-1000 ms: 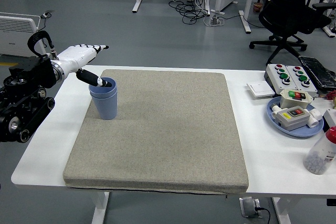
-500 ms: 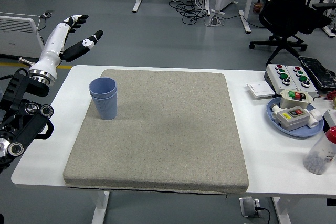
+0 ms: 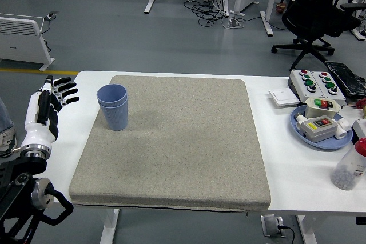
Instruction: Push cup pick cup insert cup
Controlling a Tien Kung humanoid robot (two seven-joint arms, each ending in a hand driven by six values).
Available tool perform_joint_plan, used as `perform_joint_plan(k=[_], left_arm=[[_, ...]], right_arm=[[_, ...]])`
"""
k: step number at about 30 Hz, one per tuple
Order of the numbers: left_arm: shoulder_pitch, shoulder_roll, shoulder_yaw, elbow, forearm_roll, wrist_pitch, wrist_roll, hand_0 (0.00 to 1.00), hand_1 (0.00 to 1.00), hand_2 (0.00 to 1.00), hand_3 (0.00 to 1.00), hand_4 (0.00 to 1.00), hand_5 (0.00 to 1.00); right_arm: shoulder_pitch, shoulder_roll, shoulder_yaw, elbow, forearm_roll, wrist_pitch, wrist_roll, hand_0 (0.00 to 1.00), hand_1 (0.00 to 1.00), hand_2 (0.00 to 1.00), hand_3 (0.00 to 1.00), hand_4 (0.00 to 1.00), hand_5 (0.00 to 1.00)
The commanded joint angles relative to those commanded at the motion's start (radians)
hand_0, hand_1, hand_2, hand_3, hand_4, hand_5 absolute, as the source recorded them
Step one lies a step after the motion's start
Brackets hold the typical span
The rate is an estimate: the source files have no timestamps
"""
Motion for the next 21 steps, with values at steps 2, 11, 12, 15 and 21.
perform_joint_plan(k=[2,11,12,15,21], left_arm=[[0.036,0.002,0.009,-0.020,-0.085,-0.017,-0.027,0.682,0.737,0.731,0.647,0.500,0.973],[0.145,0.024,0.087,-0.040,-0.365,-0.140,-0.077,0.811,0.849,0.887,0.879,0.533,0.998],[0.150,0.022,0.094,-0.039,-0.366,-0.147,-0.077,0.835,0.870,0.912,0.897,0.544,0.998],[0.159,0.015,0.111,-0.032,-0.354,-0.157,-0.065,0.835,0.870,0.912,0.897,0.544,0.998],[0.167,0.012,0.120,-0.017,-0.322,-0.182,-0.035,0.846,0.882,0.919,0.898,0.548,0.998]], right_arm=[[0.000,0.000,0.000,0.000,0.001,-0.001,0.000,0.709,0.605,0.690,0.619,0.199,0.542],[0.002,-0.001,0.000,0.000,0.005,-0.002,0.002,0.709,0.605,0.689,0.619,0.199,0.542],[0.001,0.000,0.002,0.000,0.003,-0.002,0.002,0.709,0.605,0.690,0.619,0.198,0.542],[0.001,0.000,0.006,0.001,-0.003,-0.002,0.000,0.709,0.605,0.690,0.619,0.198,0.542],[-0.001,0.000,0.009,0.001,-0.008,-0.003,-0.001,0.707,0.605,0.689,0.620,0.198,0.542]])
